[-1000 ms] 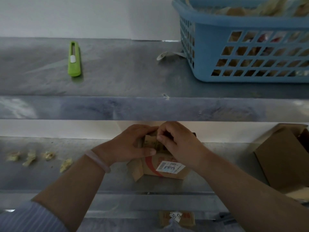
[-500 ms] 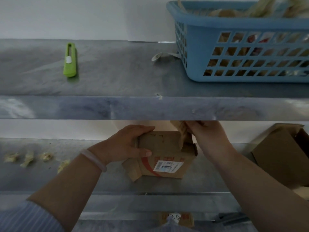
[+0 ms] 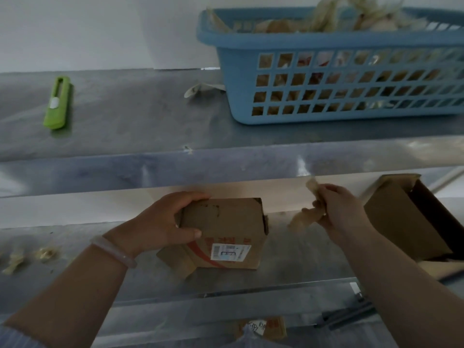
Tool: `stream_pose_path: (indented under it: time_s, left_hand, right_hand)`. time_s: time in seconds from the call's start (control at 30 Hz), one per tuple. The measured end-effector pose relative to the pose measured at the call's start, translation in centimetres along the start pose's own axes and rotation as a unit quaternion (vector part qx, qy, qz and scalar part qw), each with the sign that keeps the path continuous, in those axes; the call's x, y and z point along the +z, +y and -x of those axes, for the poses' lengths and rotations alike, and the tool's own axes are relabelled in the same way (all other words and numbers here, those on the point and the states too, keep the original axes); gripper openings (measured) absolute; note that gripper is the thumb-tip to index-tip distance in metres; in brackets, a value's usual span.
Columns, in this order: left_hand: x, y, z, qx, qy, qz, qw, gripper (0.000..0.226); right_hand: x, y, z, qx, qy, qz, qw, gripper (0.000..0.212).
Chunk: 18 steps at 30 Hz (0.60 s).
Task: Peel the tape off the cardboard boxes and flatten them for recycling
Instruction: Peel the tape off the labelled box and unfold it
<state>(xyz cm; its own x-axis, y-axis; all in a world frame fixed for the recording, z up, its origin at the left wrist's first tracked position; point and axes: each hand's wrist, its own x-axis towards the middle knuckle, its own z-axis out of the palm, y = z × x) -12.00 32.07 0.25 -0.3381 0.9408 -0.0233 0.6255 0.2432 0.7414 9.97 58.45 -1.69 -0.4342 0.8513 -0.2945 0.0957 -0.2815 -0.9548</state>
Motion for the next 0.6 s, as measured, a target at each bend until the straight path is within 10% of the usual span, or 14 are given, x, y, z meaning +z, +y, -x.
stream_pose_path:
  time_s: [0.23, 0.6]
  left_hand:
    - [0.9, 2.3, -0.4, 0.010, 0.013, -0.265, 0.964, 0.086]
    - [3.0, 1.6, 1.1, 0.029, 0.155, -0.167, 0.973, 0.097]
  right_hand:
    - [2.2, 3.6, 2.0, -0.034, -0.083, 0.136, 0.987, 0.024]
    - [4.0, 2.6, 3.8, -0.111, -0.181, 0.206, 0.955, 0.010]
